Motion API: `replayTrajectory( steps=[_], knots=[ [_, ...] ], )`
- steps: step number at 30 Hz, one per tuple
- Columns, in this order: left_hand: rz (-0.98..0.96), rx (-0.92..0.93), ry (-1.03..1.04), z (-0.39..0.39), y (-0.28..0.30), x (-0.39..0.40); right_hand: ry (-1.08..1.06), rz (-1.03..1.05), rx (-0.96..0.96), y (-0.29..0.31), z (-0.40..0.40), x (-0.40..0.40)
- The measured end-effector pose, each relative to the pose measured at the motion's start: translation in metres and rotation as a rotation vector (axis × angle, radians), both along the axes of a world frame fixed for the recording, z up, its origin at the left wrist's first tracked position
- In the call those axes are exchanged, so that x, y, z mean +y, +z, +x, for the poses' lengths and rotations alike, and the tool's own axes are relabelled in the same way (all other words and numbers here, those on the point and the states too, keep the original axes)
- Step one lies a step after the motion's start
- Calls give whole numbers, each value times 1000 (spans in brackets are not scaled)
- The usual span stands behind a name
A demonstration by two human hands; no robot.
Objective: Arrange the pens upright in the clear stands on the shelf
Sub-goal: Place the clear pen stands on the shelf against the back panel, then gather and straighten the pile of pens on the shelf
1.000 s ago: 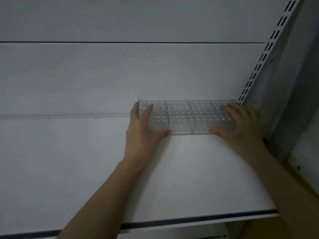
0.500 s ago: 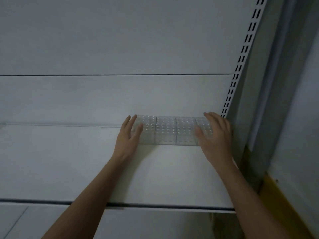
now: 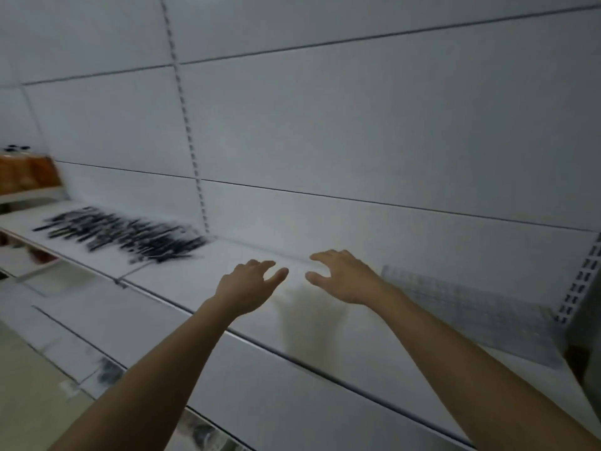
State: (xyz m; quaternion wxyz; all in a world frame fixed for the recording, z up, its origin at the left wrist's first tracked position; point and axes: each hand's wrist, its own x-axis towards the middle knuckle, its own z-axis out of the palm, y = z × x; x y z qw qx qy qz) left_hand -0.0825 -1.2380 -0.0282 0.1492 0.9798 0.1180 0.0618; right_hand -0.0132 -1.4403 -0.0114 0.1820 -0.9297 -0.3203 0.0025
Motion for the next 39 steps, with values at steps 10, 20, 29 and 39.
replayTrajectory(
  steps=[10, 20, 29, 39],
  knots=[
    [68, -38, 161, -117, 31, 233, 240, 34, 80, 18, -52, 247],
    [153, -2, 318, -201, 33, 428, 433, -19, 22, 20, -103, 493],
    [94, -50, 340, -154, 33, 593, 470, -24, 12, 25, -38, 663],
    [123, -43, 372, -90, 45, 772, 494, 94, 216, 25, 40, 855]
  ],
)
